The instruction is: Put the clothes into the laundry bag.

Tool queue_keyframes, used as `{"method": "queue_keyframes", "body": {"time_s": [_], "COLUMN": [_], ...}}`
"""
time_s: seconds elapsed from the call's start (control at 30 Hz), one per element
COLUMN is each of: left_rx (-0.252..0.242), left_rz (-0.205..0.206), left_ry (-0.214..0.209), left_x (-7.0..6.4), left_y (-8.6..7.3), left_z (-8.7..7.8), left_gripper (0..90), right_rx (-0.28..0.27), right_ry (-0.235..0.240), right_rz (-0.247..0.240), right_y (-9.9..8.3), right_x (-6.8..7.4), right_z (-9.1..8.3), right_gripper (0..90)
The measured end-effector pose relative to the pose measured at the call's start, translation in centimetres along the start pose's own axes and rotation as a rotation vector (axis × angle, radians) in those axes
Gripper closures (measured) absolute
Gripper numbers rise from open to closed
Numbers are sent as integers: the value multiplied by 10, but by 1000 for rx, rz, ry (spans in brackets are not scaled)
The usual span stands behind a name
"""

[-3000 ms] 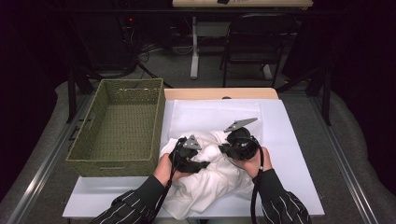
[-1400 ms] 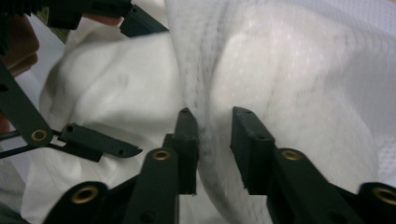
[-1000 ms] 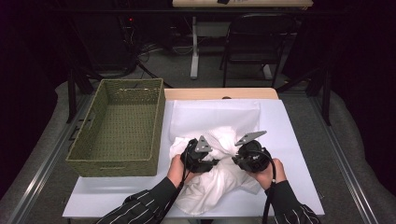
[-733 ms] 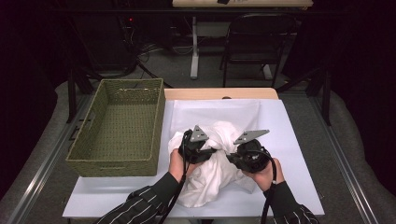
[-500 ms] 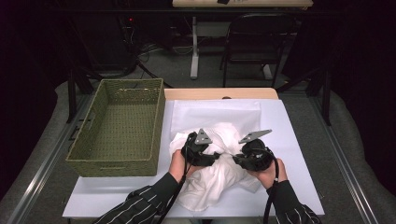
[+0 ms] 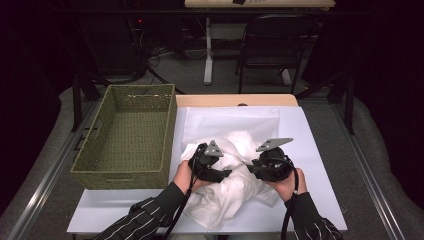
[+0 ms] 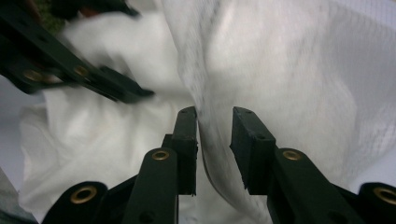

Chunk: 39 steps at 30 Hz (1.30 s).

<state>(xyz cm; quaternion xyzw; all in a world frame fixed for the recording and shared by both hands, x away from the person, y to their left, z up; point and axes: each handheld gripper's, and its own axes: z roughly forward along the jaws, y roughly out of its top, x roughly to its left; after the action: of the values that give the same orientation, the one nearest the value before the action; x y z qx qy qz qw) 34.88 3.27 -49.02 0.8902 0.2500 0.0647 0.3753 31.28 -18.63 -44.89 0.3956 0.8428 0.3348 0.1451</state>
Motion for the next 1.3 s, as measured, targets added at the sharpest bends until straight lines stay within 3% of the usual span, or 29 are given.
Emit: {"method": "queue_keyframes", "body": {"time_s": [0.13,0.3,0.37,0.43,0.53,0.63,0.67,0.7,0.8,0.83,0.93,1.13,1.23,1.3], "left_rx": [-10,-38,-72,-105,-119,-126,-102,-71,-33,-18,-17,-20,1,15], "left_rz": [11,32,31,14,0,-20,-31,-36,3,11,10,-30,-38,-59], "left_ry": [-4,12,13,5,-7,-25,-40,-67,-87,-88,-107,-14,36,45], "left_x": [-3,-6,-5,-4,-2,4,8,11,13,13,16,13,9,10], "left_y": [0,1,4,10,12,10,11,13,18,19,14,-4,-17,-23], "left_z": [6,9,9,11,15,17,18,17,8,4,-15,-45,-52,-50], "left_gripper": [597,648,659,666,662,592,592,527,336,336,195,136,115,101], "right_rx": [-44,-28,-39,-62,-81,-75,-60,-48,-44,-44,-43,-38,-33,-37], "right_ry": [-23,-12,-15,18,61,75,71,57,57,57,44,24,17,20], "right_rz": [-36,-33,-29,-9,-31,-35,-35,-36,-26,-26,-28,-50,-55,-53], "right_y": [13,17,19,22,24,21,20,17,14,14,13,15,15,14], "right_x": [6,7,9,10,18,20,19,18,15,15,14,19,18,16], "right_z": [6,22,19,12,2,1,4,8,15,15,16,15,12,10], "right_gripper": [723,876,885,888,889,887,885,879,868,868,859,866,863,850]}}
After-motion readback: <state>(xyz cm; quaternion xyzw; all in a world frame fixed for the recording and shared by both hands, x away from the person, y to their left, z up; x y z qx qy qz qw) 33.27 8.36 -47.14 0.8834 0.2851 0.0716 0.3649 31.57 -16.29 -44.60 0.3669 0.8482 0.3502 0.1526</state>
